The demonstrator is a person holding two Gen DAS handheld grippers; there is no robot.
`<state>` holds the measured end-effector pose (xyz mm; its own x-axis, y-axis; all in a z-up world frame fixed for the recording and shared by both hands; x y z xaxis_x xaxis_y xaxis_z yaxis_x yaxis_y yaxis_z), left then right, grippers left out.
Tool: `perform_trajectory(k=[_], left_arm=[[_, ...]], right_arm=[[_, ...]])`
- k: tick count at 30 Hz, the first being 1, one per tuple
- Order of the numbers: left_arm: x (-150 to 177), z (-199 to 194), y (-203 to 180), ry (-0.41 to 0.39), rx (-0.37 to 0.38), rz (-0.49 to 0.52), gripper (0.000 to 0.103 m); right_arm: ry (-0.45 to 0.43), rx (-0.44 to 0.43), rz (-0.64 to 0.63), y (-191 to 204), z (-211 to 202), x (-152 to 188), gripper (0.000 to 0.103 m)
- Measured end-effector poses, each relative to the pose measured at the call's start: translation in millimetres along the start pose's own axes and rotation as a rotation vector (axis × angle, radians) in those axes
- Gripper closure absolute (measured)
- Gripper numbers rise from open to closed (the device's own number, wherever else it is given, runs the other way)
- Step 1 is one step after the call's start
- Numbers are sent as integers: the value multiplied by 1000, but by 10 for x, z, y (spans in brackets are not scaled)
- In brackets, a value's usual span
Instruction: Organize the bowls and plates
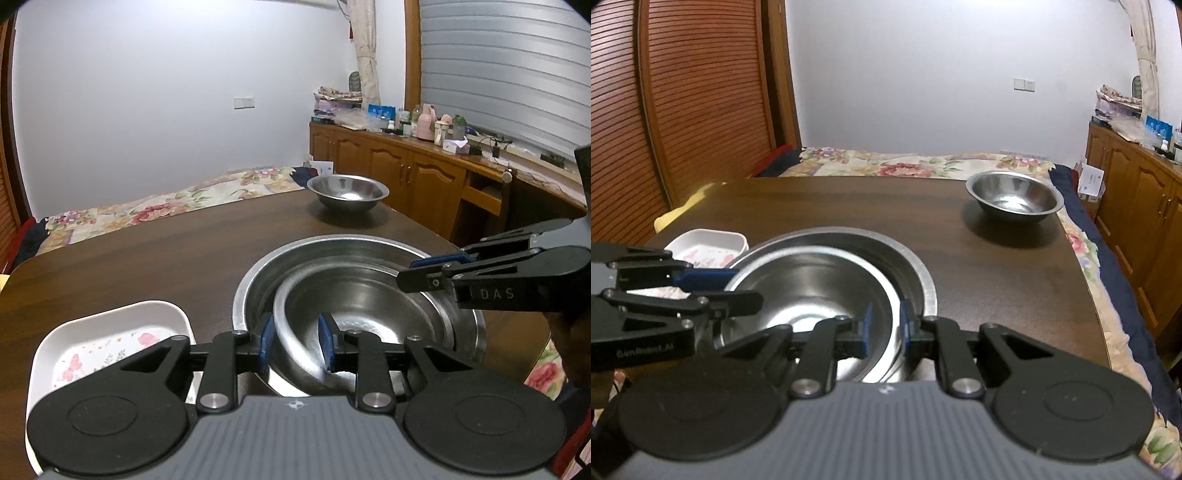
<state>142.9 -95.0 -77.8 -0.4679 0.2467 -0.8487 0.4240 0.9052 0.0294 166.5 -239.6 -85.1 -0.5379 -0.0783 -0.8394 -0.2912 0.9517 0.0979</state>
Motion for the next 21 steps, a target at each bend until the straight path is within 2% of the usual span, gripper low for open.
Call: perform_trajectory(k=[13, 21], left_arm=[[-177, -59, 63, -27, 1, -8, 73], [-507, -73, 28, -73, 11, 15, 68]], right_arm=[[-33, -8, 46, -95, -82, -35, 87], [-102, 4, 58, -205, -317, -220, 87]])
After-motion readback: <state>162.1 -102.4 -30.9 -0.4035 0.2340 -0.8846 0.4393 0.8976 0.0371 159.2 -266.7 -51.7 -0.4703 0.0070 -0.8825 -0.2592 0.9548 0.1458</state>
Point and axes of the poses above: each gripper's, at about its wrist camera, not at the fingertips, and z roughly the way its jaws point, y to its left, x to its underside, the point moved 7 cm from there along z, roughly the way its jaws point, and after that the axes turned 3 degrees about -x, right-handed, at the moved point
